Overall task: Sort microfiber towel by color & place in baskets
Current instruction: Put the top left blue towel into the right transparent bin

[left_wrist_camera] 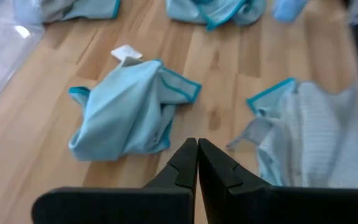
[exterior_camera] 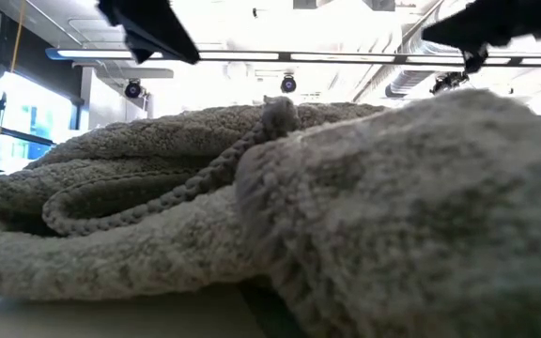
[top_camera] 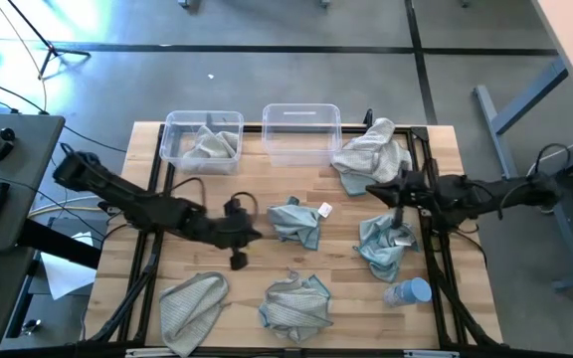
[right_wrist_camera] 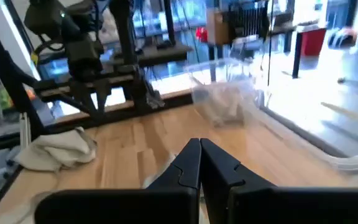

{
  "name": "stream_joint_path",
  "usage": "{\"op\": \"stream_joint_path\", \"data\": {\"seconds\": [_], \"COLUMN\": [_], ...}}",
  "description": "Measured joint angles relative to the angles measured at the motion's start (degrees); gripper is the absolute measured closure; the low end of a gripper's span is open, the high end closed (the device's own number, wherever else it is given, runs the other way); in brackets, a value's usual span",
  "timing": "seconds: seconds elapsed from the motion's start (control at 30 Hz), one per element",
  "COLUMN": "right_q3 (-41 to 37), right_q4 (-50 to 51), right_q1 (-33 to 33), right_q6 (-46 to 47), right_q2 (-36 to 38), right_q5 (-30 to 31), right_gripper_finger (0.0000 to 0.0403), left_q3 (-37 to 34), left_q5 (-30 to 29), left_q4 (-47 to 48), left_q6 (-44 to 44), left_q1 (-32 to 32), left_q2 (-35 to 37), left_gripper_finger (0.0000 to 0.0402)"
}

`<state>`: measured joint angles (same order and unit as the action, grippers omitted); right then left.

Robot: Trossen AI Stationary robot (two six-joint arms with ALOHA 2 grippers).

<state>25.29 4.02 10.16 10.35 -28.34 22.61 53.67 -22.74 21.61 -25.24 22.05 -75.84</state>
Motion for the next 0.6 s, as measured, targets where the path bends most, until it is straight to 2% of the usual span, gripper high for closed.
{"op": "stream_joint_path", "data": {"seconds": [0.13, 0.27, 0.47, 0.6], "right_q3": [9.7, 22.3, 44.1, 56.2], "right_q4": [0.4, 7.3, 32.1, 45.2], "right_q1": [1.4, 1.6, 0.6, -0.3], "right_q6": [3.5, 9.7, 26.2, 36.6], "right_q2": [-15.7, -30.4, -50.2, -60.9], "right_q5": [2.9, 3.9, 3.8, 3.8], "right_gripper_finger": [0.0403, 0.0403, 0.0403, 0.0403], "left_q3": [-7.9, -13.4, -18.8, -20.9], "left_q5": [0.7, 1.5, 1.8, 4.8], "left_q4": [-4.4, -5.0, -4.6, -3.9], "left_q6": [0.0, 2.0, 7.8, 12.0], "left_q1": [2.0, 3.8, 5.6, 5.8], "left_q2": [8.2, 16.1, 26.7, 32.3], "left_gripper_finger": [0.0401, 0.0401, 0.0401, 0.0401]}}
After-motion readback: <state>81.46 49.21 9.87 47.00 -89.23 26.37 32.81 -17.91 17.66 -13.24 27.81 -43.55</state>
